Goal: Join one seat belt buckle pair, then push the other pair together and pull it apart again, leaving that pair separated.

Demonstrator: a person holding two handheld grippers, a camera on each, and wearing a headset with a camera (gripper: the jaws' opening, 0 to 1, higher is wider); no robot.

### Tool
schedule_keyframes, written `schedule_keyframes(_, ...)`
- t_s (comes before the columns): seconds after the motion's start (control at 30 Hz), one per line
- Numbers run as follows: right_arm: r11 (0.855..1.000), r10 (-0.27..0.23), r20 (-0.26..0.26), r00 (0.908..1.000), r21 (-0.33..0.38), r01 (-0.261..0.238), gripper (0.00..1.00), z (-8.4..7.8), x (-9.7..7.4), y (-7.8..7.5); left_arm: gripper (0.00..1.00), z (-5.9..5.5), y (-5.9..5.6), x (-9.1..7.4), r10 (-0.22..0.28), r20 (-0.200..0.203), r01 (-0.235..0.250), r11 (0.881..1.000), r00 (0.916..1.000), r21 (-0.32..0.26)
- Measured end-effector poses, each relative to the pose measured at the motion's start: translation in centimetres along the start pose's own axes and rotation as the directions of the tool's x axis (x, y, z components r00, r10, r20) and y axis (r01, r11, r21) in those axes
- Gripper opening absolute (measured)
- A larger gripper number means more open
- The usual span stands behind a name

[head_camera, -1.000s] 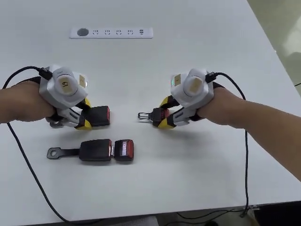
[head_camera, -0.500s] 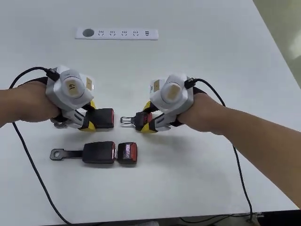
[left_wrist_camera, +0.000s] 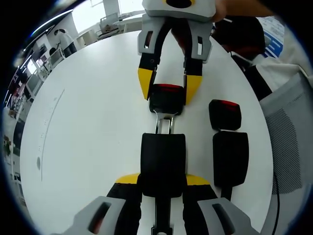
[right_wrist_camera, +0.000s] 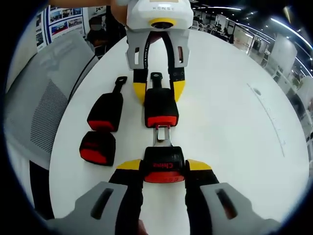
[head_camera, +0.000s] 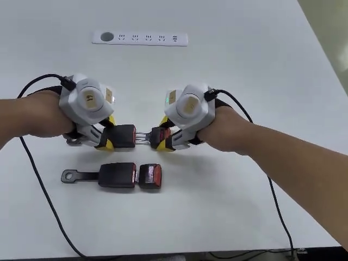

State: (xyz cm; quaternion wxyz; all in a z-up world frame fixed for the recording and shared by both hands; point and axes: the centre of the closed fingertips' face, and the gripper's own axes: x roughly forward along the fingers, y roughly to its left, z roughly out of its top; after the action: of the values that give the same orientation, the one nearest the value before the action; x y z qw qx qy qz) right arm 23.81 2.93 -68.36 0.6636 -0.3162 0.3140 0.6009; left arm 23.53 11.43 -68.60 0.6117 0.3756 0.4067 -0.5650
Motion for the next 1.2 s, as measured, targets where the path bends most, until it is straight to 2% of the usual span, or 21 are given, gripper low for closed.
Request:
schedule_keyframes(0.27, 1.0, 0.015, 0.027, 0.9995, -0.008, -0.015, 0.31, 1.4, 0.9, 0.2, 0.32, -0.1, 0.0, 0.0, 0.0, -0.002, 0.0, 1.0, 1.0, 0.005)
schedule_keyframes(0.37, 1.0, 0.027, 0.03, 0.9992, -0.007, -0.026, 0.3, 1.1, 0.9, 0.0, 0.32, -0.2, 0.0, 0.1, -0.001, 0.006, 0.001, 1.0, 1.0, 0.01)
schedule_keyframes(0.77, 0.999, 0.046, 0.032, 0.9984, 0.002, -0.046, 0.3, 1.8, 1.2, 0.1, 0.31, -0.2, 0.1, 0.1, -0.013, 0.013, 0.012, 0.999, 0.9998, 0.038)
schedule_keyframes(0.87, 0.999, 0.044, 0.045, 0.998, 0.002, -0.044, 0.3, 2.4, 1.6, 0.2, 0.31, -0.1, 0.1, 0.1, -0.012, 0.016, 0.011, 0.999, 0.9998, 0.034)
schedule_keyframes(1.07, 0.999, 0.047, 0.06, 0.9971, 0.016, -0.048, 0.29, 2.5, 1.7, 0.0, 0.31, -0.3, 0.3, 0.2, -0.015, 0.027, 0.014, 0.999, 0.9995, 0.035)
schedule_keyframes(1.2, 0.999, 0.032, 0.06, 0.9977, 0.01, -0.033, 0.29, 2.6, 2.0, -0.1, 0.31, -0.3, 0.4, 0.3, -0.014, 0.031, 0.013, 0.999, 0.9994, 0.037)
